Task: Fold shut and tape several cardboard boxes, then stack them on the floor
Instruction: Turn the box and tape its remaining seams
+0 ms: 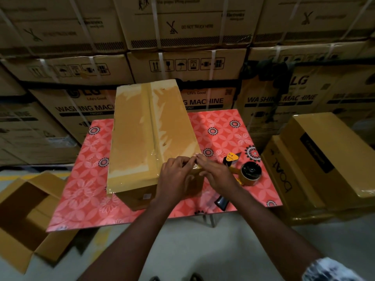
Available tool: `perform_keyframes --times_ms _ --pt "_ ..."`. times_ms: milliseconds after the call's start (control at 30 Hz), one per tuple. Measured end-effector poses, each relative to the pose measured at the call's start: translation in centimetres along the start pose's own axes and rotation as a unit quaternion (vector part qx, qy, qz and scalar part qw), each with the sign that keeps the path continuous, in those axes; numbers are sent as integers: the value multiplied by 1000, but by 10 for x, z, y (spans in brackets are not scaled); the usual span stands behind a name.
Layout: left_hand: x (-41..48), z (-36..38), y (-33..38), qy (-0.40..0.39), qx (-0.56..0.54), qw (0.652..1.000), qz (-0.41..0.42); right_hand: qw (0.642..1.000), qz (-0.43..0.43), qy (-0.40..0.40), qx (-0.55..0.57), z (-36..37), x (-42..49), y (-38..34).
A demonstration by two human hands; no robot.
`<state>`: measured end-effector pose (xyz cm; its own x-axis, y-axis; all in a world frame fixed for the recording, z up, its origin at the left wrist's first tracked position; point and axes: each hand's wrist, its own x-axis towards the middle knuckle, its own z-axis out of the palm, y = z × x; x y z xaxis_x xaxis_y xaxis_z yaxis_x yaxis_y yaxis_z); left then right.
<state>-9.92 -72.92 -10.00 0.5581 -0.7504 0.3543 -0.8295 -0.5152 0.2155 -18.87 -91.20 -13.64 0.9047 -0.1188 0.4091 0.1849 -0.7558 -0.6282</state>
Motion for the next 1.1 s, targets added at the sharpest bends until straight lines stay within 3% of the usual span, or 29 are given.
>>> perform_keyframes --times_ms 167,333,433,600,833,1100 --pt "6 -12 -4 -4 -54 999 -3 1000 18 5 -14 -2 3 -11" --pt "-7 -18 -31 27 -25 999 31 993 -36 63 -95 12 1 -10" --pt "-16 -13 -38 10 -9 999 50 991 -45 60 -115 15 -5 -4" --pt "-12 -20 -36 14 -41 999 23 984 -33 67 -162 17 8 -23" --pt "-24 -22 -49 8 -32 999 23 983 -73 64 -154 33 8 -19" --pt "-40 -34 -66 40 -124 991 12 985 -26 45 -163 50 29 -60"
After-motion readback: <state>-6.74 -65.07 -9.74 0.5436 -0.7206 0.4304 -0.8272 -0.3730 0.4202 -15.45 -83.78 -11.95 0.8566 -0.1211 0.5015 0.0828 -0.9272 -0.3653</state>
